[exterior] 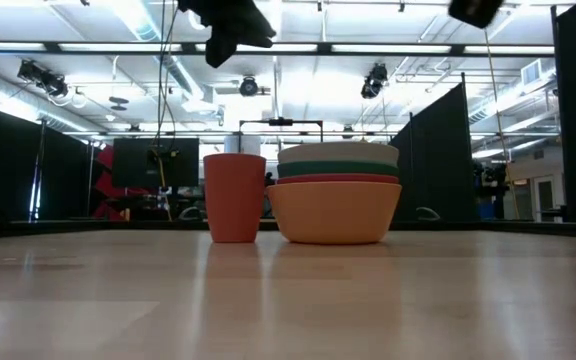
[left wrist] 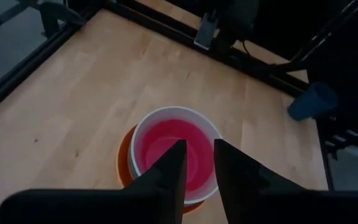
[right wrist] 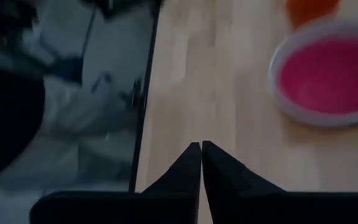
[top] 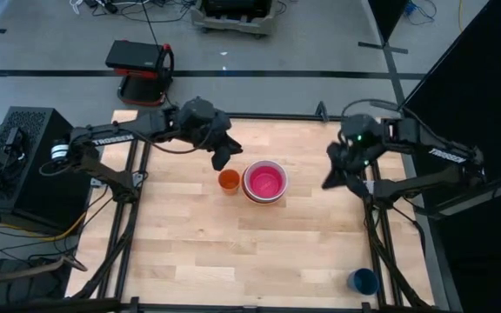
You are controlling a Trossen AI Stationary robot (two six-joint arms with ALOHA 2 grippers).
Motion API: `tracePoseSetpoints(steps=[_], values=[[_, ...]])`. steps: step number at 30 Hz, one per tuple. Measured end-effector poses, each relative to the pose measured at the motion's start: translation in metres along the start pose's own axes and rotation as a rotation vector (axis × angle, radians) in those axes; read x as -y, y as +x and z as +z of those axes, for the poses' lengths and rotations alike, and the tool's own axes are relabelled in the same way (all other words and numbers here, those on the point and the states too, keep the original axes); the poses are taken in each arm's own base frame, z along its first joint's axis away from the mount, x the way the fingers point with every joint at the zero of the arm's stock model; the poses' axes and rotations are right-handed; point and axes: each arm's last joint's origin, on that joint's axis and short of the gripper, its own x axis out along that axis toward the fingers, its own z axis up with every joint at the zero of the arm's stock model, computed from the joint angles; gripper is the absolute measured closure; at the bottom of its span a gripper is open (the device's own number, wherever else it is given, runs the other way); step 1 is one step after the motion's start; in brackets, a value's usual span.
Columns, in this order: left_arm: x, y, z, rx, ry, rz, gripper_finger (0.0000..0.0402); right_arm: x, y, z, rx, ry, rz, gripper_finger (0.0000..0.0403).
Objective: Nest bowls inside each other
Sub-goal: Move the blue cup to the right of the stacked bowls
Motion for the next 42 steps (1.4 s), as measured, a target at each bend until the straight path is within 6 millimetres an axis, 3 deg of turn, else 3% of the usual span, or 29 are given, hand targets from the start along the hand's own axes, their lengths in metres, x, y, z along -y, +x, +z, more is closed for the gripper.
tracePoseSetpoints(steps=[8, 17, 33, 42], values=[[0.001, -0.003, -0.004, 0.051, -0.027, -0.026, 0.0341, -0.021, 0.013, -0.029, -0.229, -0.078, -0.052, 0.04], [0.004, -0.003, -0.004, 0.06, -0.045, -0.015, 0.034, -0.045, 0.023, -0.044, -0.188, -0.165, -0.341, 0.0403], [0.005, -0.002, -0.005, 0.067, -0.059, 0.014, 0.0341, -0.052, 0.053, -0.124, -0.299, -0.054, -0.172, 0.0403], [0.005, -0.002, -0.005, 0.072, -0.076, 0.027, 0.0349, -0.07, 0.083, -0.153, -0.45, -0.161, -0.111, 0.0403]])
